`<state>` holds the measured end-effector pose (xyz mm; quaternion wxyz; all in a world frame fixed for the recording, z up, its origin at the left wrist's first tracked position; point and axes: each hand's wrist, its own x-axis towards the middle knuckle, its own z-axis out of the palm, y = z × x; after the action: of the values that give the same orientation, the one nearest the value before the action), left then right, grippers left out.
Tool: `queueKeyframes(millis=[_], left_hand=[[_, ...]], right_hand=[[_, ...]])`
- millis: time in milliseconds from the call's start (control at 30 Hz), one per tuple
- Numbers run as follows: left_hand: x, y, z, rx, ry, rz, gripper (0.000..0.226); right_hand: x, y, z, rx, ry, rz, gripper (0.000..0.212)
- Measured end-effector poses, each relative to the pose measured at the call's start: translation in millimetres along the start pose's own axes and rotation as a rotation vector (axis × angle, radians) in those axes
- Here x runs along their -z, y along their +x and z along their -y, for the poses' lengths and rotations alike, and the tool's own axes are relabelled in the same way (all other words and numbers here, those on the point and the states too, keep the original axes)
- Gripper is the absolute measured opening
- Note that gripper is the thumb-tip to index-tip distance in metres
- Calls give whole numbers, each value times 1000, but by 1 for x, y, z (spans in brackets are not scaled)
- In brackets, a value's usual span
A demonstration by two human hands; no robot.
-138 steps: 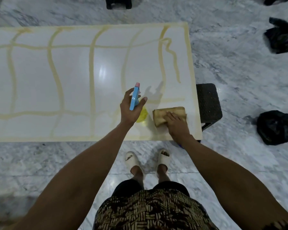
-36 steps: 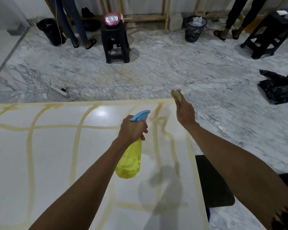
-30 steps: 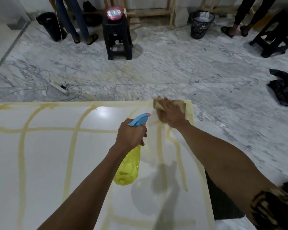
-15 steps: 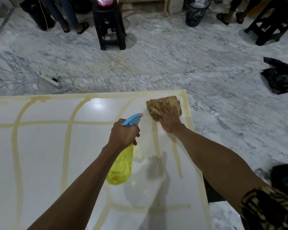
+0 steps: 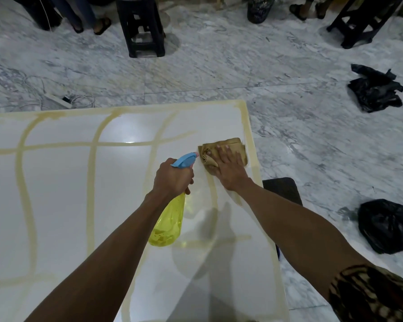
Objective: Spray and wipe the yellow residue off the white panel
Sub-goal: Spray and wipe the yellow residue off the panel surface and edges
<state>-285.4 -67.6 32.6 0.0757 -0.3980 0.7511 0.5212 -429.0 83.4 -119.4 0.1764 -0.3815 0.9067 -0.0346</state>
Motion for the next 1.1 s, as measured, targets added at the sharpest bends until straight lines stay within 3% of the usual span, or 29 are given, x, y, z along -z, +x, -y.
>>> queueKeyframes(millis=[400,500,600,767,1100], left_hand=[[-12,-109,62,-21,15,68,56],[-12,-139,78,-57,34,77,48],[-16,-164,93,-103,62,85,23],[-25,-201,117,-133,55,124,33],[-26,-240,148,-99,45,141,27]], right_hand=[[-45,-142,33,-47,25,18,60],[-58,-183,45,-65,45,26,59],[-70,-218,56,-84,59,25,58],[-87,-269,71,-126,73,56,58],[-87,-335,108,-183,170,243,57]])
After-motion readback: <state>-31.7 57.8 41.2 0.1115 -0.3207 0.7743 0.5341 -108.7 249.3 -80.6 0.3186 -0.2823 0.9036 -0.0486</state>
